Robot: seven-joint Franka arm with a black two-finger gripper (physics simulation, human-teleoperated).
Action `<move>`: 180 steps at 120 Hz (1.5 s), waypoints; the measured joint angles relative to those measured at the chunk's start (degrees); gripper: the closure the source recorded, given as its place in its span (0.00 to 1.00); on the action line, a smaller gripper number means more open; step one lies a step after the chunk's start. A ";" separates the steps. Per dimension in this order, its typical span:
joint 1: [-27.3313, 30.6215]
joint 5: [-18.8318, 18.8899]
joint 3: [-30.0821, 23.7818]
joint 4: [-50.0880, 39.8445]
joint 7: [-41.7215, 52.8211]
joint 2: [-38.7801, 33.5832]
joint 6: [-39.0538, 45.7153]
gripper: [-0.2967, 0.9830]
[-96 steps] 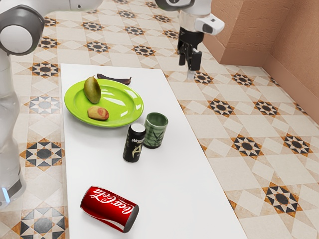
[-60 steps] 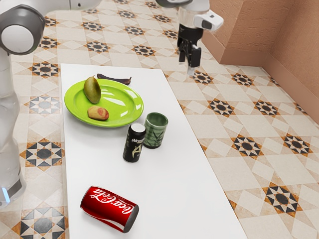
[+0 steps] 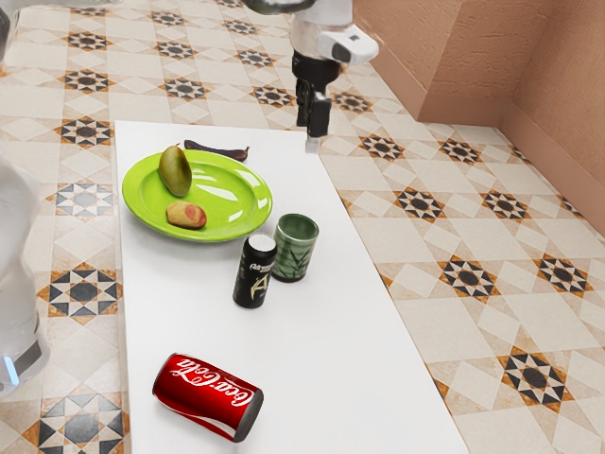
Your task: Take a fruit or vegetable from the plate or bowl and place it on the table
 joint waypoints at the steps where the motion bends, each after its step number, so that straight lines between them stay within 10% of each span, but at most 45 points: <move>1: -0.29 0.07 0.01 -1.22 0.01 -0.86 0.24 0.23; 61: -1.53 5.55 5.90 -39.10 0.52 -25.25 10.81 0.23; 180: -0.91 13.46 17.64 -49.78 2.65 -30.16 17.34 0.23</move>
